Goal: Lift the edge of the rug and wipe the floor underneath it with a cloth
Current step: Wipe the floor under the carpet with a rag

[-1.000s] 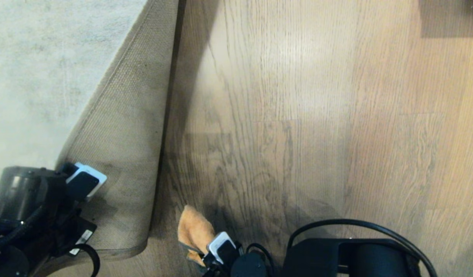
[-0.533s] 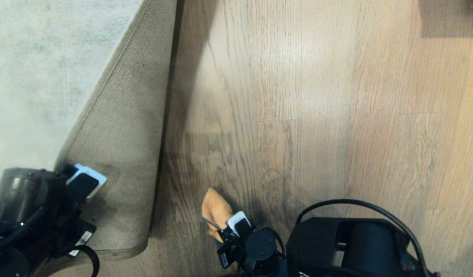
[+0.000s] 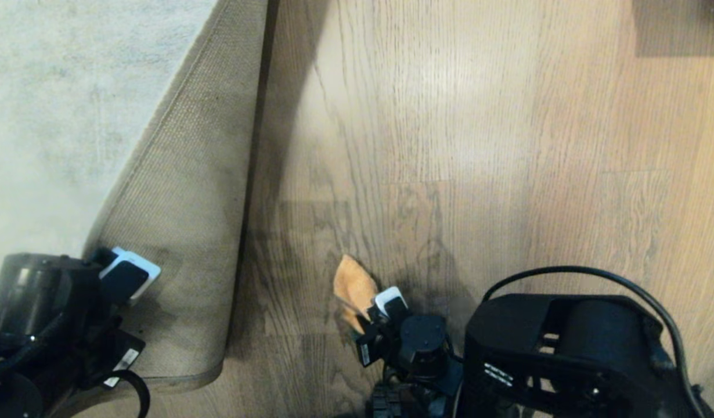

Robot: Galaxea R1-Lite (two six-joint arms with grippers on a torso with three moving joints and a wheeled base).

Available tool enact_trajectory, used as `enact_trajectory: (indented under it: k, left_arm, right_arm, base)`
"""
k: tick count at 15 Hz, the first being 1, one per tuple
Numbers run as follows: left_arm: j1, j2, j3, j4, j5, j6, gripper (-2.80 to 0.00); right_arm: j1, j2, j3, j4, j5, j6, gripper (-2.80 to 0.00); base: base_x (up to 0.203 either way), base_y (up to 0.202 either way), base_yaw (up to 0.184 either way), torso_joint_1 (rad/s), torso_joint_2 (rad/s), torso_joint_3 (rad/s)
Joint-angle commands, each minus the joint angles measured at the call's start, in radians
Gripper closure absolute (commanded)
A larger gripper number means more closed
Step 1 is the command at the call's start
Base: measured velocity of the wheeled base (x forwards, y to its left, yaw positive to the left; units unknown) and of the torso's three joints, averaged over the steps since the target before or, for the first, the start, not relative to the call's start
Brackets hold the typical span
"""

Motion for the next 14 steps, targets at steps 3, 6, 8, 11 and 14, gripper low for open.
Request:
enact_trajectory:
  k: [3, 6, 8, 11, 14]
  left_arm:
    - [0.001, 0.001, -0.002, -0.002, 0.004, 0.002, 0.0]
    - [0.001, 0.002, -0.002, -0.001, 0.003, 0.002, 0.0]
    - [0.0, 0.002, -0.002, -0.003, 0.001, 0.002, 0.0]
    - [0.001, 0.002, -0.002, -0.001, 0.003, 0.002, 0.0]
    - [0.001, 0.002, -0.002, -0.003, 0.003, 0.002, 0.0]
  right_arm:
    - [-0.151, -0.171, 0.141, -0.04, 0.0, -0.004, 0.0]
    - [-0.272, -0.296, 0.232, -0.04, 0.009, -0.008, 0.0]
    - [-0.318, -0.379, 0.302, -0.04, 0.025, -0.009, 0.0]
    - [-0.322, -0.46, 0.428, -0.041, 0.057, -0.03, 0.0]
    - [-0.212, -0.465, 0.433, -0.041, 0.061, -0.04, 0.0]
  base:
    - [0.0, 0.0, 0.0, 0.0, 0.0, 0.0]
    - [0.0, 0.0, 0.0, 0.0, 0.0, 0.0]
    - [0.0, 0.0, 0.0, 0.0, 0.0, 0.0]
    - [0.0, 0.0, 0.0, 0.0, 0.0, 0.0]
    - [0.0, 0.0, 0.0, 0.0, 0.0, 0.0]
